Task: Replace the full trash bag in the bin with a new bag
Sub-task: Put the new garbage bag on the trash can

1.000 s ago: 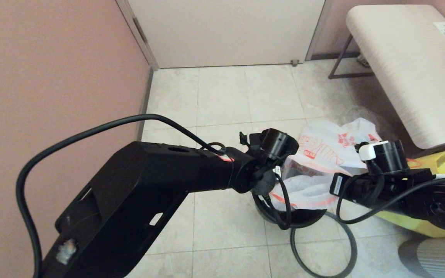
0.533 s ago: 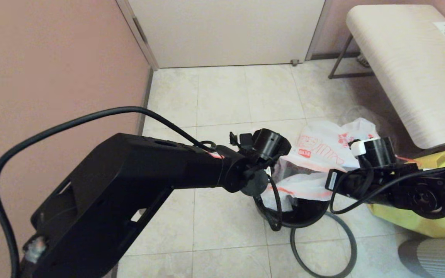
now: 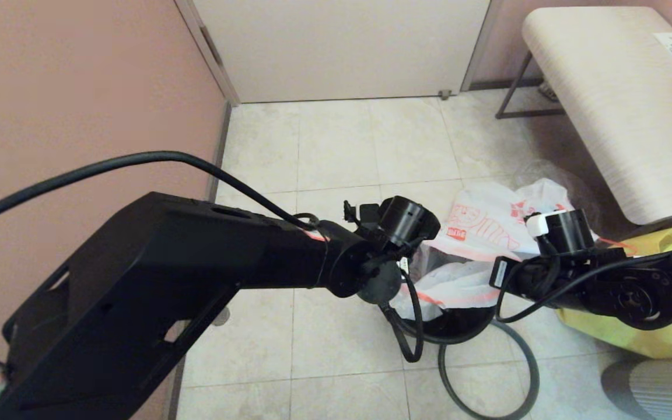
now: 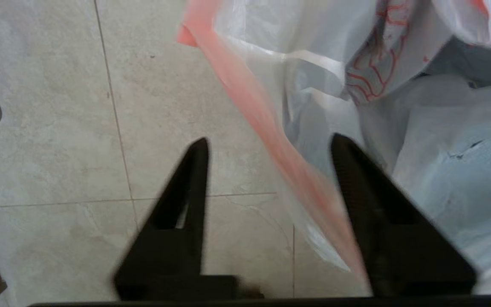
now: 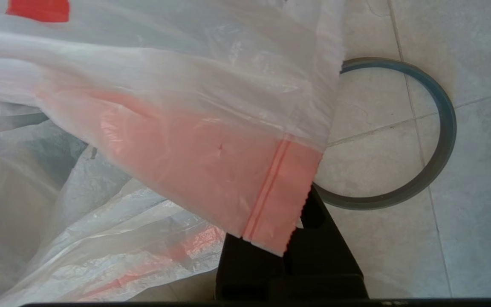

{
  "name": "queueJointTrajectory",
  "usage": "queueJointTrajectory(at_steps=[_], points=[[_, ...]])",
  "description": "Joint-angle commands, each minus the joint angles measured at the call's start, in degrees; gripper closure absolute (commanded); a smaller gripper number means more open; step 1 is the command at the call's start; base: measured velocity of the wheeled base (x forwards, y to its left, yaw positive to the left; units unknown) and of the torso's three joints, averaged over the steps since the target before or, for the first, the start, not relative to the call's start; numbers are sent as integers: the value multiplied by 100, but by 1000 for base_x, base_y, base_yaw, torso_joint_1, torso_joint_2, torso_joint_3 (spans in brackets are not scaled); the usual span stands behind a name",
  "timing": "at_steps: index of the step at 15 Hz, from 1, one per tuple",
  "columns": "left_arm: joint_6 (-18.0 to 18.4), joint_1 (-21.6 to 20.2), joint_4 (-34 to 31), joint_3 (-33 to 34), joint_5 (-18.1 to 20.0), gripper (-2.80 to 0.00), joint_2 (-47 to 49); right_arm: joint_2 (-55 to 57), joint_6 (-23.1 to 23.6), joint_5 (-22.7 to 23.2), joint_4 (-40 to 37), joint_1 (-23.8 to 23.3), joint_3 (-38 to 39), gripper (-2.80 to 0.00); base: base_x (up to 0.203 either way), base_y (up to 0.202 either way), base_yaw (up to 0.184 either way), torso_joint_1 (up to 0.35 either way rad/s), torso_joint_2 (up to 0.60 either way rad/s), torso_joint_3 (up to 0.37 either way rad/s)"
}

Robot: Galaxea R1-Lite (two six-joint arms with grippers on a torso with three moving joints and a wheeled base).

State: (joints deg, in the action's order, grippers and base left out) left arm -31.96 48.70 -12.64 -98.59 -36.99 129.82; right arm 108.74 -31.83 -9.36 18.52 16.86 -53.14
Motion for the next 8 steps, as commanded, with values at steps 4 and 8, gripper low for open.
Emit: queueJointTrajectory(at_steps=[4,8], points=[[-20,-19,7,-2,53,-280,78,-81,-16,-4,-14,-6,-102,0,0,0,0,0,0,0],[-126,-1,7,-2,148,0,228,-81,-16,-4,-24,-7,-215,0,0,0,0,0,0,0]])
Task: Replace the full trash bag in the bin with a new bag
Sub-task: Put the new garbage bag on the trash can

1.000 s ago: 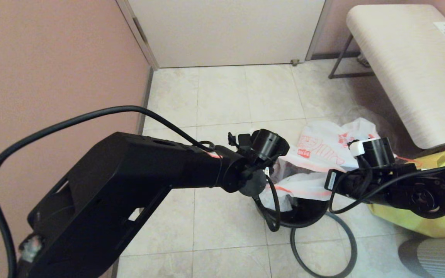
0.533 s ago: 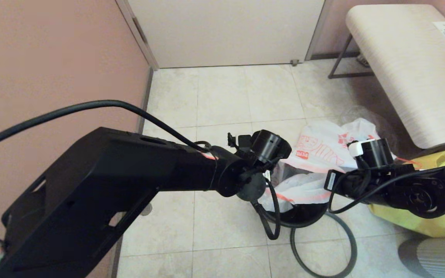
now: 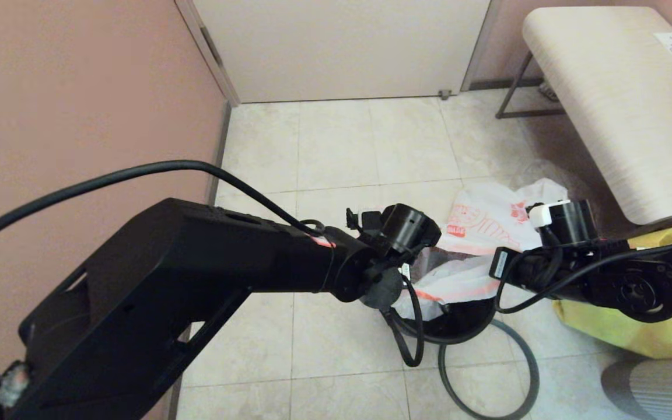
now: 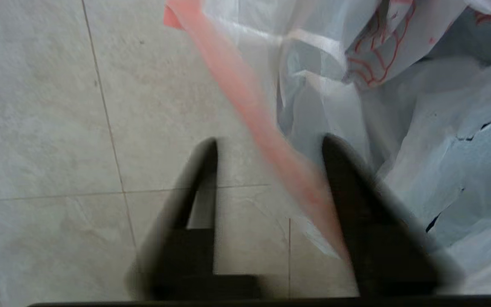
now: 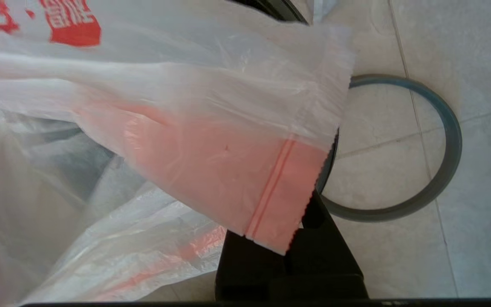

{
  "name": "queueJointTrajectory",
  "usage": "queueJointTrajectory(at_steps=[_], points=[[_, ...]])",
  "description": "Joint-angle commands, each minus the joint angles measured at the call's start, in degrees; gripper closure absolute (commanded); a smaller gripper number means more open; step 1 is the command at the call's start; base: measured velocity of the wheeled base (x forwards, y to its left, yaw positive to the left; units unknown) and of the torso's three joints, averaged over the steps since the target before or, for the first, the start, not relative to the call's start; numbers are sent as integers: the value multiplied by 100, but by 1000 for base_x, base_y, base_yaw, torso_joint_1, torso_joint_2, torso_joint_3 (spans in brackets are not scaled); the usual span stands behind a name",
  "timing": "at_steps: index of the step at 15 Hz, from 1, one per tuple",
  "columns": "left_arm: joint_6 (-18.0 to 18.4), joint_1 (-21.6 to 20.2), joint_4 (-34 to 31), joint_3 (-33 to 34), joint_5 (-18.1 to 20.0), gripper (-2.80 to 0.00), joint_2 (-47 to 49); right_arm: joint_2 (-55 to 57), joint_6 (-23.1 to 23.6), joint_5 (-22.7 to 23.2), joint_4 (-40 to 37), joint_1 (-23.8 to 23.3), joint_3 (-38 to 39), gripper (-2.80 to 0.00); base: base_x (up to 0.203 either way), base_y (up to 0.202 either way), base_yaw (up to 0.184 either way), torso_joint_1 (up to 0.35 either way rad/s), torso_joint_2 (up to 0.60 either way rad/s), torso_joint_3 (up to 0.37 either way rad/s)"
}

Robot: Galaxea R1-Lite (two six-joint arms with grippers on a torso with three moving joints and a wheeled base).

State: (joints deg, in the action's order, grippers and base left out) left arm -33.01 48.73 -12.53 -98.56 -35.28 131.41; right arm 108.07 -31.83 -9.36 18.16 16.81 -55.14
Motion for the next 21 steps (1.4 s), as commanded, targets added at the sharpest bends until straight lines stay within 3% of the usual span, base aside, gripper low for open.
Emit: queueJointTrajectory(at_steps=[1,6,9,12,19,21], points=[[-21,-3,-4,-5,-23,0,60,-14,-16,-4,12,-8,-14,0,0,0,0,0,0,0],[-129,-3,-22,183,-30,0,-3,-129,-30,-4,-36,-4,293,0,0,0,0,0,0,0],[-249,16,138,1024,-18,0,-260,-334,-97,-2,-55,59,1044,0,0,0,0,0,0,0],[-318,90,760,1778,-5,0,-220,-257,-246,-4,-41,172,1330,0,0,0,0,0,0,0],[-320,220,894,1945,167,0,319,872,-302,-44,-41,387,1392,0,0,0,0,0,0,0],[-299,192,973,1912,179,0,469,1248,-280,-301,-21,384,1235,0,0,0,0,0,0,0]])
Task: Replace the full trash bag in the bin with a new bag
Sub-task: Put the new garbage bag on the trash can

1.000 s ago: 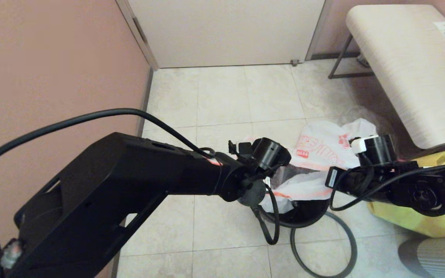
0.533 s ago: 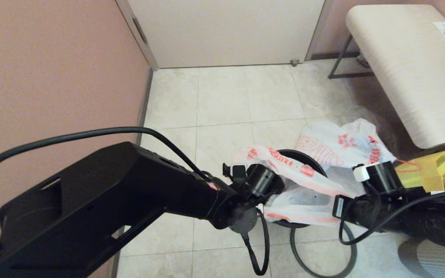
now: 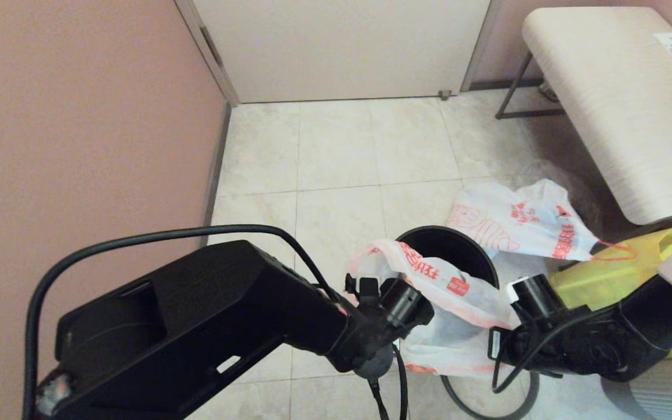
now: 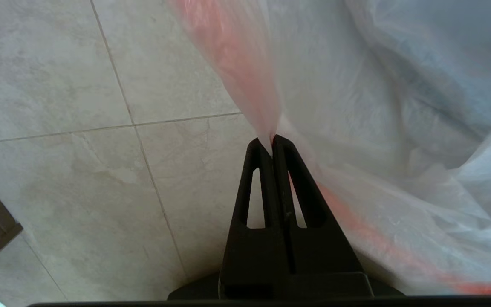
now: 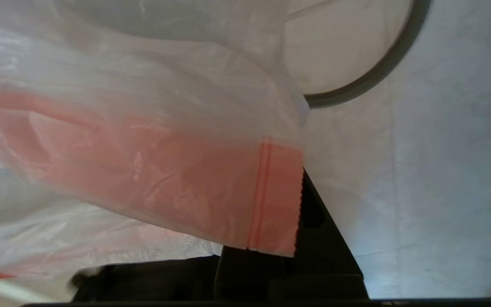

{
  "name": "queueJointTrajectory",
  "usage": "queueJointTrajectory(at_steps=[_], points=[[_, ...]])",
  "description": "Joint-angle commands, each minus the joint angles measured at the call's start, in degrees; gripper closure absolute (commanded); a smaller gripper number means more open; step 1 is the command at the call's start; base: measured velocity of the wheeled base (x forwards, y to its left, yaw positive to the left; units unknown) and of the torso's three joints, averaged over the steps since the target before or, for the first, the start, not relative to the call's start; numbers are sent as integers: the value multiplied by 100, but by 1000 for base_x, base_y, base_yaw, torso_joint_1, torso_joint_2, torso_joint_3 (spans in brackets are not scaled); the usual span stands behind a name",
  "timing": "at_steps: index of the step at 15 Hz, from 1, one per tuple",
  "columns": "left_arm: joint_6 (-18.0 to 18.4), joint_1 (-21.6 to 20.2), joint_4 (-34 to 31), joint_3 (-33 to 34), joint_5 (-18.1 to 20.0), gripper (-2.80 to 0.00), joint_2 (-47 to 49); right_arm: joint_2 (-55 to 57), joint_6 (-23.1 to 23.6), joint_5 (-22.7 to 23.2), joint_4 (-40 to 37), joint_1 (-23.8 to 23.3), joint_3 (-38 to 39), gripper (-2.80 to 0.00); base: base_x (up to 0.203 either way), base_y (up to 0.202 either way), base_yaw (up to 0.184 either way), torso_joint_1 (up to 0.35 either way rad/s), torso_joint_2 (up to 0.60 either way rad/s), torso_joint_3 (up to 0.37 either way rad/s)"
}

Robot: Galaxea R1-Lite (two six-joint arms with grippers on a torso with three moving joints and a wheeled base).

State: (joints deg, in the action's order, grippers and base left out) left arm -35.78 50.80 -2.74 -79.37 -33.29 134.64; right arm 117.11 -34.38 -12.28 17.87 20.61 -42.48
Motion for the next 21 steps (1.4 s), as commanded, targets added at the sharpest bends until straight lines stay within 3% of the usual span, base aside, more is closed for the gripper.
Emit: queueJointTrajectory(at_steps=[1,8,11,14,15,16,18,21], points=[[-15,-43,6,-60,-19,0,255,547,19,-104,55,-10,-257,0,0,0,0,0,0,0],[141,-631,16,-670,-19,0,580,1380,641,-223,929,-111,-1963,0,0,0,0,0,0,0],[133,-853,376,-565,-28,0,448,1343,932,-205,1536,10,-1921,0,0,0,0,0,0,0],[106,-957,461,-525,-25,0,342,1144,933,-177,1591,56,-1657,0,0,0,0,0,0,0],[115,-991,467,-535,-20,0,316,1032,939,-164,1593,57,-1612,-280,0,0,0,0,0,0],[133,-993,468,-566,-19,-280,311,972,948,-162,1588,45,-1602,-280,0,0,0,0,0,0],[137,-986,447,-496,-16,-280,188,870,1005,-155,1584,27,-1475,-280,0,0,0,0,0,0],[95,-915,420,297,41,-280,-405,445,1020,-161,1553,109,-932,-280,0,0,0,0,0,0]])
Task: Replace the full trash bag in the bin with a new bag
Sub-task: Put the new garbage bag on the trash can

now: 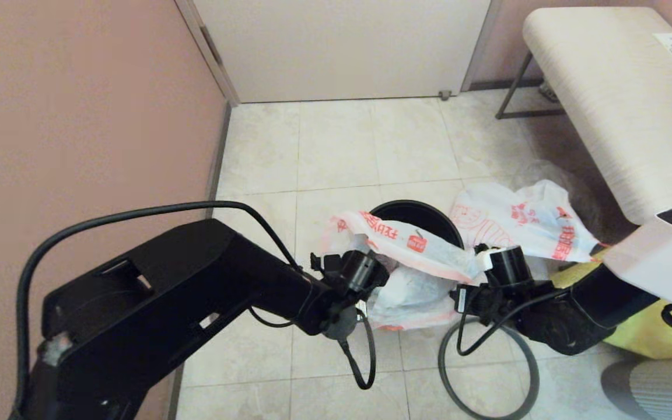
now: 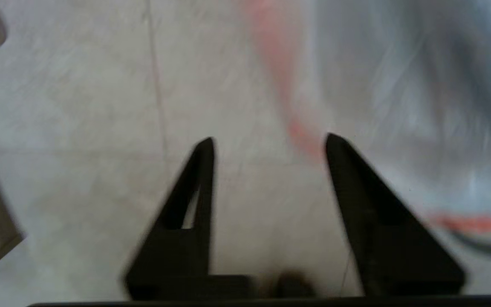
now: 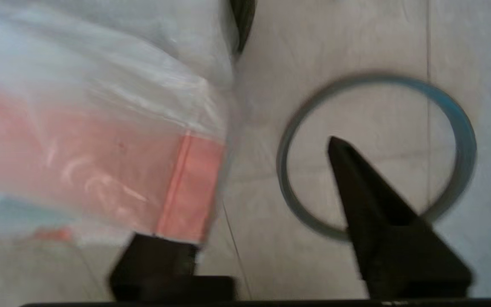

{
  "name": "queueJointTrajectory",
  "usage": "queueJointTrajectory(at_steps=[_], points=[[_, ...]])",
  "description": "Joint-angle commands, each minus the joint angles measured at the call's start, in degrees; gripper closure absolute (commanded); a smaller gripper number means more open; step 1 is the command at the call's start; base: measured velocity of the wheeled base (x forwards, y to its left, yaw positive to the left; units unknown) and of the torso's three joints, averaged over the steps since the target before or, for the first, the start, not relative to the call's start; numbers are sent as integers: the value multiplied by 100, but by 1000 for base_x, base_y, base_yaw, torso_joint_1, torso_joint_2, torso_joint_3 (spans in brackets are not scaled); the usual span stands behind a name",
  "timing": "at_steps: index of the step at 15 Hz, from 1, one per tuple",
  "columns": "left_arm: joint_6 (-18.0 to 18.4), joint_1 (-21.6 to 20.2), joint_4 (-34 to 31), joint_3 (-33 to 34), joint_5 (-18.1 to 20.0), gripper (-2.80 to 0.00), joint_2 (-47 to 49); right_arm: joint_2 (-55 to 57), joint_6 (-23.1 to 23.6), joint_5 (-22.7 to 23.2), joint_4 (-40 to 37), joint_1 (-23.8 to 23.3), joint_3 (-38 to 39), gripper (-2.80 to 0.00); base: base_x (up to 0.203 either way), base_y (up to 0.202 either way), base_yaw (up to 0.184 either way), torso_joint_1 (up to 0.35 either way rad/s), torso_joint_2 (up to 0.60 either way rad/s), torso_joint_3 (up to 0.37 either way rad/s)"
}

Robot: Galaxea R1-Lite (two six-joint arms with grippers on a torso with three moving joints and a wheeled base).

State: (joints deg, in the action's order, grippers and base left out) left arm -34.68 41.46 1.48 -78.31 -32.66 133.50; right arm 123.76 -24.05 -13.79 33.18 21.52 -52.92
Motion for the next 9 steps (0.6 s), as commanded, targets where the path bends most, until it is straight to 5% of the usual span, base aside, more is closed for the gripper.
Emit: queueJointTrajectory(at_steps=[1,4,9], points=[[-90,68,-2,515,-13,-280,-566,-335,-13,-9,20,31,293,-280,0,0,0,0,0,0],[-770,265,-209,918,17,-280,-1083,-633,-37,-1,45,30,678,-280,0,0,0,0,0,0],[-869,309,-495,-362,199,-280,-525,-985,-40,8,31,104,900,-280,0,0,0,0,0,0]])
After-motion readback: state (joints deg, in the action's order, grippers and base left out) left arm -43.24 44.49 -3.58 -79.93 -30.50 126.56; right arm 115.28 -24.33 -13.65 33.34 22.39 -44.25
